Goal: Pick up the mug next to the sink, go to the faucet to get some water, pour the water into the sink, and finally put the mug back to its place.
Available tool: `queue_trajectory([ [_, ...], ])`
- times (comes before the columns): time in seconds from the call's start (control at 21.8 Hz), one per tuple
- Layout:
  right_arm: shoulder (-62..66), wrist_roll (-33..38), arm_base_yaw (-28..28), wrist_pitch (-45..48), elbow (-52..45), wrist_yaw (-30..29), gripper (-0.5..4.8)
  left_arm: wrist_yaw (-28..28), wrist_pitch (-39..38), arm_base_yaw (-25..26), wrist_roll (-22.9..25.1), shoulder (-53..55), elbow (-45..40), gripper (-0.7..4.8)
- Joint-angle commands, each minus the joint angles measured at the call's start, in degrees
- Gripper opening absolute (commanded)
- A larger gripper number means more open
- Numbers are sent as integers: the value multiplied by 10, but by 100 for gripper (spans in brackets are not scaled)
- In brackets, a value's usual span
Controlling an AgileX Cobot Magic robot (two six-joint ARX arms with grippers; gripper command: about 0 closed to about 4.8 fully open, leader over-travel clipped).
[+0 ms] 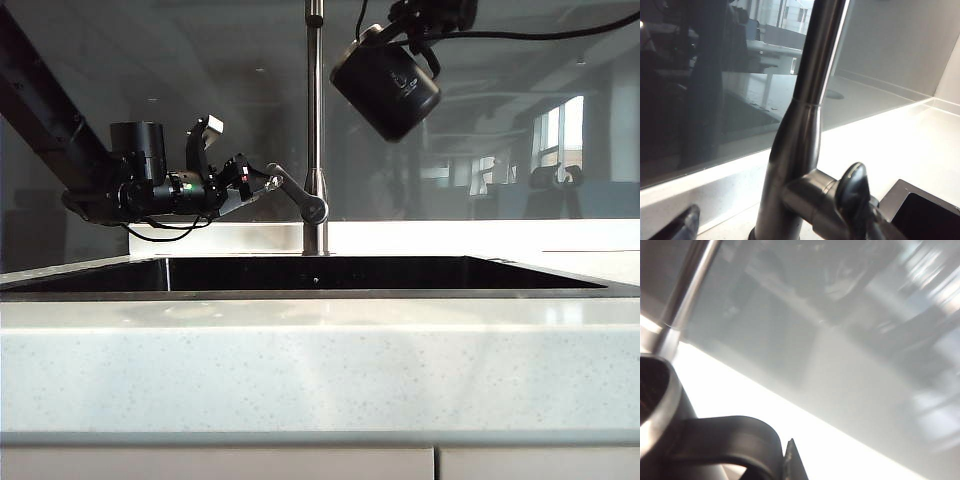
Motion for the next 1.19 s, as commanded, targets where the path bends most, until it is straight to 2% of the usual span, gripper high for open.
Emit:
queue_trajectory([
  [0.05,-57,165,-30,68,-88,-26,-2,-1,6,-1,-1,-3,1,421],
  [0.14,-112,260,-65,145,-192,-51,-2,-1,4,-1,-2,-3,1,421],
  [0.28,-194,355,-117,275,-360,-63,-1,-2,-2,-1,-1,-3,1,421],
  [0.55,-268,366,-184,476,-621,-63,-1,-2,-7,0,-1,-3,2,421],
  [0.73,-268,366,-218,533,-690,-78,-1,-2,-8,-1,-1,-3,2,421],
  [0.92,-267,362,-255,533,-711,-123,-2,-2,-11,-1,-1,-3,2,421],
  [1.1,-266,333,-282,528,-712,-133,-1,-2,-12,-1,-1,-3,2,421],
  [1.19,-266,317,-289,515,-712,-159,-1,-1,-15,-1,-1,-3,2,421],
])
